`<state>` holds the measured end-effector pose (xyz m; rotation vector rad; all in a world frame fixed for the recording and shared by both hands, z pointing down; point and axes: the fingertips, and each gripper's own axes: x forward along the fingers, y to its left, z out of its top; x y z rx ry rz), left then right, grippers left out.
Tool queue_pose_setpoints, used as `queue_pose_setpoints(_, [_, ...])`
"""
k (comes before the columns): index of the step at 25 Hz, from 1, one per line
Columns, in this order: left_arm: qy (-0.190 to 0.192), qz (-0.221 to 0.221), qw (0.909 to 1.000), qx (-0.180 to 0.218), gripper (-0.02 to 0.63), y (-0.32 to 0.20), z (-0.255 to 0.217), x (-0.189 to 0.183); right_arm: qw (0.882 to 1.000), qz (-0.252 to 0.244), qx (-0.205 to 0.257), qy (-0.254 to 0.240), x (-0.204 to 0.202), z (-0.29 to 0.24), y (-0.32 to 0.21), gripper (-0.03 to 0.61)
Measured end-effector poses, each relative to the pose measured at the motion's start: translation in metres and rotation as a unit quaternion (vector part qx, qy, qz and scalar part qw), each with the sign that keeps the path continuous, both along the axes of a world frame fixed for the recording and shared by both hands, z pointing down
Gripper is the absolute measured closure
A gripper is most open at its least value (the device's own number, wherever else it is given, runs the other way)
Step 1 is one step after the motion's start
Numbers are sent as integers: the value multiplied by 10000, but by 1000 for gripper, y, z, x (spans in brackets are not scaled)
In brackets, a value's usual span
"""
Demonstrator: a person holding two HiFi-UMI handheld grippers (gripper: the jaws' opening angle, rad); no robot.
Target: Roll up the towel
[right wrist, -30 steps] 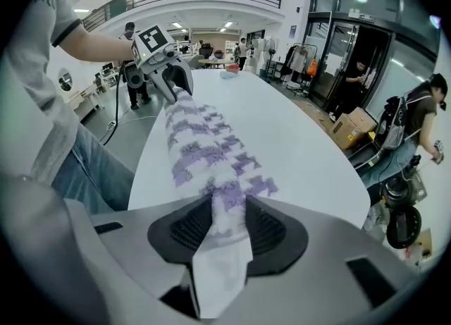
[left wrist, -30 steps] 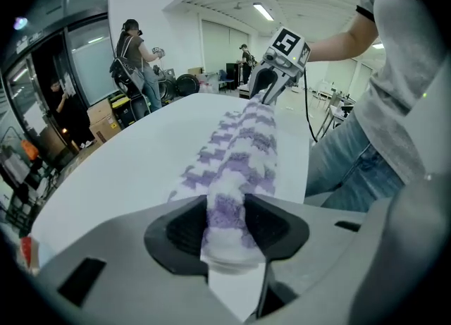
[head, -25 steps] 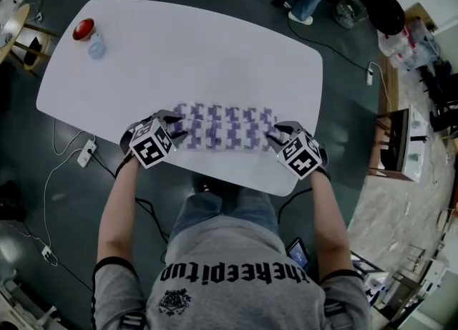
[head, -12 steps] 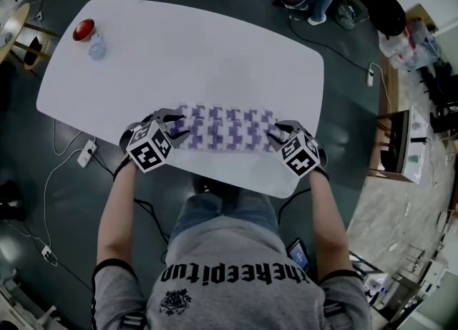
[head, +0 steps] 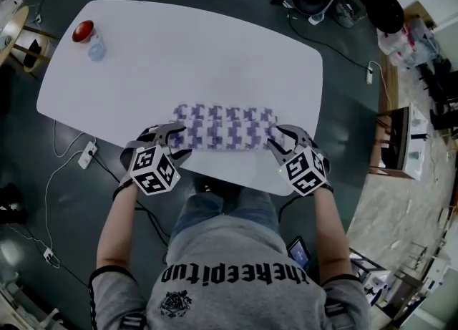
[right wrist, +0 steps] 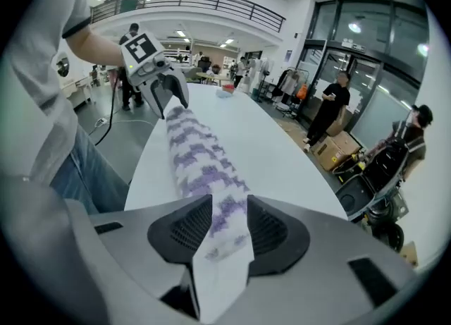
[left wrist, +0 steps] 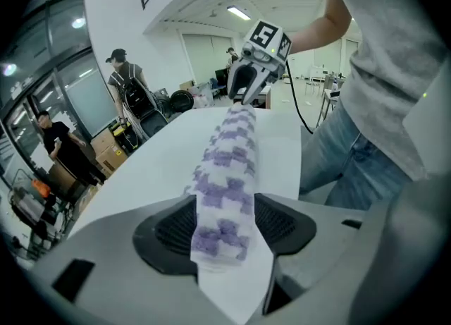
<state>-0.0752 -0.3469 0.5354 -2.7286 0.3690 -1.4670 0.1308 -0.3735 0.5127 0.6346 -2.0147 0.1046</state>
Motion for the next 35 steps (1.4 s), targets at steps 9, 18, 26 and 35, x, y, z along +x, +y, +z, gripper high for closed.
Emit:
queue_pose_setpoints(9, [-548, -189, 9982, -150, 344, -2, 49, -3, 9912, -673, 95, 1138, 11, 57, 13, 411])
queue_pose_setpoints(18, [-579, -74, 9980, -230, 472, -7, 43, -6, 9903, -709, -186, 1179, 8, 52, 15, 493])
queue_pose_setpoints(26, [-383, 224, 9960, -777, 476, -7, 36, -10, 9926, -576, -802, 700, 6, 42, 12, 483])
queue_pose_setpoints(35, [25, -240, 9956, -901, 445, -50, 22, -13, 9961, -313, -613, 550, 8, 29, -26, 479])
